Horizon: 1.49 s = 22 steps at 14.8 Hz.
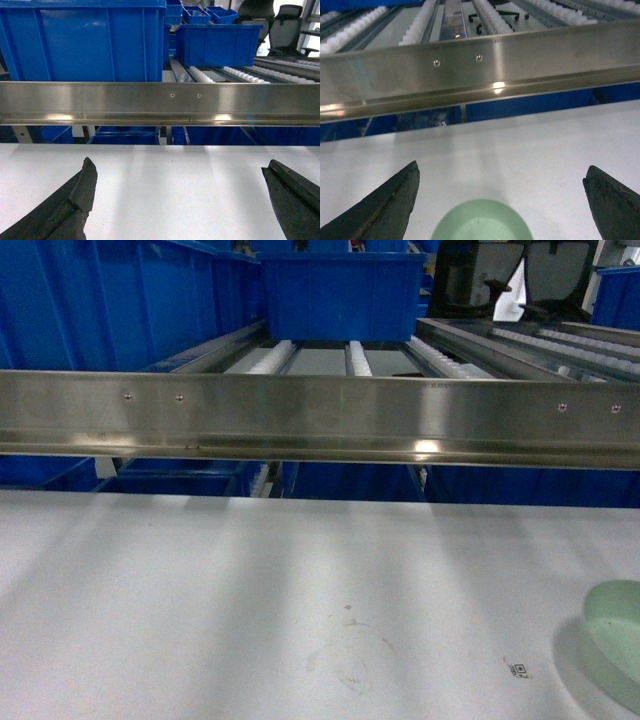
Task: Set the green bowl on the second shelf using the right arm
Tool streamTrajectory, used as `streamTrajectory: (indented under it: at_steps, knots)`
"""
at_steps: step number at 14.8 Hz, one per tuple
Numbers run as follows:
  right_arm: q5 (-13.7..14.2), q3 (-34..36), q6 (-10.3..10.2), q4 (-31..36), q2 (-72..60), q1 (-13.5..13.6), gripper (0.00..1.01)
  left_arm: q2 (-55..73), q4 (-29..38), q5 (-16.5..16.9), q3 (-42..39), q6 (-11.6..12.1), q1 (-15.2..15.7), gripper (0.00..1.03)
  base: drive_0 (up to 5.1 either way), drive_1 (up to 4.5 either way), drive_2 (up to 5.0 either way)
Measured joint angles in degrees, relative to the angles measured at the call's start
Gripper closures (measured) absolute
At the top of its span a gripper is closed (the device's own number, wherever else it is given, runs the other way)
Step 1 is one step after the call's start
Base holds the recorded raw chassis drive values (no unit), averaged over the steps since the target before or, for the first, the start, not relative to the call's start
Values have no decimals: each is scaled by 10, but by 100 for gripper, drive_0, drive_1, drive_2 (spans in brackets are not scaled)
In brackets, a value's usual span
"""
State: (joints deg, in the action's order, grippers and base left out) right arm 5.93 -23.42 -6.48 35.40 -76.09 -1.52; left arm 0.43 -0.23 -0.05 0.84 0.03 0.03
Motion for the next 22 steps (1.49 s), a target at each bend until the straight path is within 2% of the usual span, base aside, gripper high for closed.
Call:
streamTrajectory:
  at_steps: [3, 4, 5, 6, 8, 9, 11, 12, 13, 16, 20, 21, 22]
  knots:
    - [2, 0, -3, 4, 9, 0, 3, 0, 0, 0, 0, 0, 0, 5, 0, 0, 0]
    - [-30, -14, -14, -27, -10, -10, 3, 0, 0, 0, 0, 0, 0, 5, 0, 0, 0]
    - [-51, -51, -22, -79, -52, -29, 3, 0, 0, 0, 0, 0, 0, 5, 0, 0, 0]
    - [-49, -101, -23, -136, -106, -44, 3, 0, 0, 0, 0, 0, 0, 5, 0, 0, 0]
    - [-63, -202, -22, -232, -171, -49, 3, 0, 0, 0, 0, 0, 0, 5, 0, 0, 0]
    - [-66, -249, -14, -262, -194, -49, 3, 0, 0, 0, 0, 0, 0, 5, 0, 0, 0]
    - [-39, -274, 36, -250, -250, -44, 3, 0, 0, 0, 0, 0, 0, 5, 0, 0, 0]
    - [-40, -266, 52, -250, -287, -42, 3, 0, 0, 0, 0, 0, 0, 5, 0, 0, 0]
    - [-40, -256, 58, -246, -316, -43, 3, 0, 0, 0, 0, 0, 0, 5, 0, 0, 0]
    - [-31, -236, 61, -211, -372, -62, 3, 0, 0, 0, 0, 0, 0, 5, 0, 0, 0]
    - [-42, -225, 53, -197, -394, -72, 3, 0, 0, 0, 0, 0, 0, 5, 0, 0, 0]
    - [-68, -216, 26, -198, -394, -73, 6, 0, 0, 0, 0, 0, 0, 5, 0, 0, 0]
    - [-71, -212, 22, -198, -392, -73, 15, 0, 0, 0, 0, 0, 0, 5, 0, 0, 0]
